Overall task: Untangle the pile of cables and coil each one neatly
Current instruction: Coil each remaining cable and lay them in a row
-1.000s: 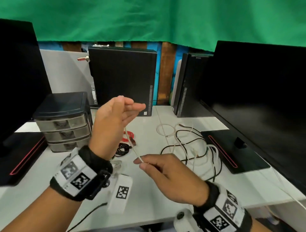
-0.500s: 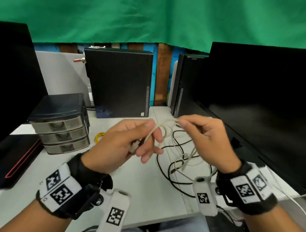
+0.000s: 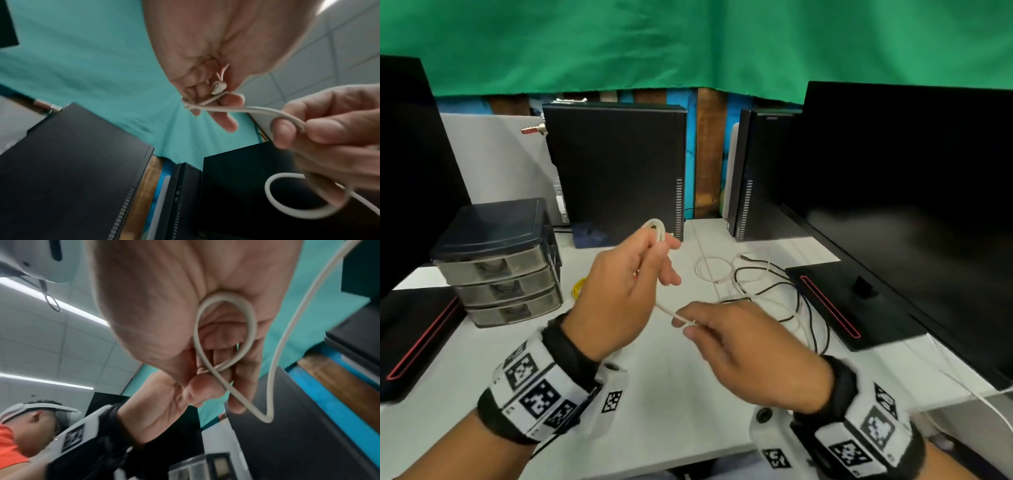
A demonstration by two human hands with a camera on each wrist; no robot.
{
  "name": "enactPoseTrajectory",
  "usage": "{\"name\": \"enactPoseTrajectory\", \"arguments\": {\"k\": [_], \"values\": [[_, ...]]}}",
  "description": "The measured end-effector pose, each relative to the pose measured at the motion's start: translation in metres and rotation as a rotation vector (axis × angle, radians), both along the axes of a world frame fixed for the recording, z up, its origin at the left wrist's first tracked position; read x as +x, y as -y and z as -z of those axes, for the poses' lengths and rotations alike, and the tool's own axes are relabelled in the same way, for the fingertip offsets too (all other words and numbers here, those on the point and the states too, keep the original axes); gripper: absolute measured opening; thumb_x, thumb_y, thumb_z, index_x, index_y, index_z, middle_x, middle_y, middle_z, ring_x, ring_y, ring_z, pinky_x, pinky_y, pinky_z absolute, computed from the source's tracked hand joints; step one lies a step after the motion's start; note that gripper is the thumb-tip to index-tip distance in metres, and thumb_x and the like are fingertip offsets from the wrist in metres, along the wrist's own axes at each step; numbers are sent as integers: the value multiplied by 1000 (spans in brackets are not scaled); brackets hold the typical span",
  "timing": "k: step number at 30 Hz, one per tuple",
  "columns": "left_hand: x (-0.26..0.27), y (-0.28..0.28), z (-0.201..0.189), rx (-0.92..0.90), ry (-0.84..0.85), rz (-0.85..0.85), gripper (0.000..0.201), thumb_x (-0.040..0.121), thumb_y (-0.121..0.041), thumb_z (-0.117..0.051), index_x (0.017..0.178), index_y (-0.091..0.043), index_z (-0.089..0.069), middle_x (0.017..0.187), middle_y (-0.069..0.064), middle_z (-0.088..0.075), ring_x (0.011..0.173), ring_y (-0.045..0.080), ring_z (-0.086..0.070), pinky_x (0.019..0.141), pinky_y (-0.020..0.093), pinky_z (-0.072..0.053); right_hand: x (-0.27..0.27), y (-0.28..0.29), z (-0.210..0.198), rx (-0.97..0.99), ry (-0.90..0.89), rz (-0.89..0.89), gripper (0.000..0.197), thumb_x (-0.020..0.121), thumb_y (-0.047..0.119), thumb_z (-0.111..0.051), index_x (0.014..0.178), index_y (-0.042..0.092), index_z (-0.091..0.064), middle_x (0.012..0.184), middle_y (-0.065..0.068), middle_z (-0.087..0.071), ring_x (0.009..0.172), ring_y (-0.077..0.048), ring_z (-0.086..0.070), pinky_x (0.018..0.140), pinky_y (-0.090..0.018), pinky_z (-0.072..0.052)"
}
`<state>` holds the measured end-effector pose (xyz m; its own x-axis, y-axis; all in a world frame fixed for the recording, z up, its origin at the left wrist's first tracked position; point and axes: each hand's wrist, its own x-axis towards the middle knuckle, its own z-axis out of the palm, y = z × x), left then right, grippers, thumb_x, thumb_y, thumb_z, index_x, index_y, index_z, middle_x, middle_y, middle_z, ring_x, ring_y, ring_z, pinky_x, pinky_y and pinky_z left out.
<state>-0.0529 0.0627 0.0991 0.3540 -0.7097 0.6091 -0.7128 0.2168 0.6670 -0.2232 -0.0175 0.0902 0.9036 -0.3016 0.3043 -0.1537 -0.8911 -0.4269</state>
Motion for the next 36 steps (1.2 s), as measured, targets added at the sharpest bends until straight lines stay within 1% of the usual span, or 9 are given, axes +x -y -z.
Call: {"name": "enactPoseTrajectory", "arguments": {"k": [3, 5, 7, 11, 15, 22, 28, 33, 36], "values": [[1, 2, 6, 122, 326, -52, 29, 106, -29, -35, 102, -14, -59, 75, -9, -62, 71, 13, -64, 69, 32, -54, -12, 9, -19, -71, 41, 50, 12, 99, 25, -54, 103, 28, -65, 65, 17, -56, 63, -6, -52, 65, -33, -45], [1, 5, 12, 243, 508, -62, 22, 105, -23, -37, 100, -14, -56, 77, 1, -62, 70, 26, -60, 67, 47, -51, -20, 16, -28, 21, 112, 85, 10, 96, 21, -61, 102, 27, -68, 73, 13, -65, 70, -9, -61, 69, -30, -52], [2, 4, 18, 346, 532, 40, 18, 104, -23, -39, 96, -15, -53, 73, 0, -59, 67, 26, -57, 65, 48, -50, -24, 26, -35, 217, 193, 106, 12, 92, 15, -69, 99, 24, -68, 77, 7, -66, 68, -7, -61, 67, -23, -51], [5, 1, 18, 492, 114, 364, 33, 107, -35, -38, 88, -23, -61, 58, -11, -50, 54, 8, -50, 62, 35, -49, -30, 52, -36, 598, 354, 198, 26, 82, 6, -78, 103, 15, -66, 71, -1, -61, 54, -6, -52, 53, -13, -42], [4, -9, 2, 541, -273, 614, 35, 100, -45, -48, 80, -25, -68, 55, -10, -40, 53, 12, -39, 59, 28, -41, -33, 74, -29, 593, 435, 235, 19, 76, 17, -82, 93, 16, -73, 69, 1, -60, 64, -9, -58, 69, -23, -50], [20, -11, -9, 467, 67, 257, 32, 101, -37, -47, 80, -19, -65, 51, -15, -42, 47, 4, -37, 50, 14, -31, -41, 77, -33, 460, 327, 136, 9, 80, 17, -79, 89, 16, -79, 85, 5, -75, 83, -10, -70, 79, -19, -53], [20, -10, -6, 323, -284, 441, 34, 97, -43, -54, 76, -19, -65, 56, -7, -36, 50, 11, -31, 50, 23, -31, -23, 72, -12, 30, 389, 178, 10, 93, 19, -69, 99, 19, -77, 79, 15, -63, 74, -9, -59, 68, -11, -43], [15, -12, -7, 284, -529, 649, 31, 92, -45, -59, 76, -19, -66, 52, -11, -37, 46, 11, -33, 77, 52, -28, 3, 56, 19, 22, 273, 99, 22, 101, 28, -54, 110, 21, -73, 82, 21, -54, 79, -5, -54, 71, -13, -41], [19, -15, -12, 245, -622, 715, 35, 88, -51, -67, 75, -18, -66, 51, -12, -37, 43, 9, -32, 76, 49, -37, 6, 53, 21, 25, 293, 86, 23, 104, 27, -50, 114, 22, -70, 86, 22, -56, 85, -4, -56, 75, -15, -43]]}}
